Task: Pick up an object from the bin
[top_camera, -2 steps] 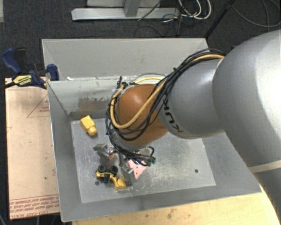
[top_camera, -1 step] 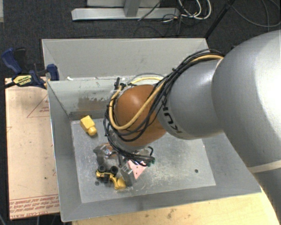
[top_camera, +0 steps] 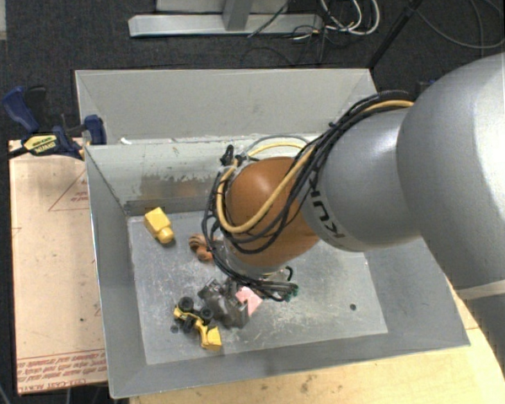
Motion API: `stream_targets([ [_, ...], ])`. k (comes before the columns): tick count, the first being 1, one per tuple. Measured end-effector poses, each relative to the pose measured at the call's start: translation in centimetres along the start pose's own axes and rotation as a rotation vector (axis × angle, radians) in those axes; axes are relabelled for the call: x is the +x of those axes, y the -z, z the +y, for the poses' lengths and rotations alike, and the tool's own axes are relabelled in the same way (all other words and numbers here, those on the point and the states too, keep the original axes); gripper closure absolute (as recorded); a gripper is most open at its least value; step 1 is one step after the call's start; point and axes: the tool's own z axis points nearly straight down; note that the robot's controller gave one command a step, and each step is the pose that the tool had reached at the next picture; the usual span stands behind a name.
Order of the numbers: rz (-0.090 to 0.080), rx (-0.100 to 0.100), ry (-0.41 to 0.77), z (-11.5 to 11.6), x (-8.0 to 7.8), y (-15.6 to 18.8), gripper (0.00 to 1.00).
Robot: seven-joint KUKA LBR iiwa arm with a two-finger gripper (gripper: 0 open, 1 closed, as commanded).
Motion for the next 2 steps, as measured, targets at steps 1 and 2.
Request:
stream_targets([
  [1,0.000,-0.001,0.000,0.02,-0.01,-0.01,0.00],
  [2,0.000,-0.001,0.000,0.03,-0.01,-0.01,0.00],
])
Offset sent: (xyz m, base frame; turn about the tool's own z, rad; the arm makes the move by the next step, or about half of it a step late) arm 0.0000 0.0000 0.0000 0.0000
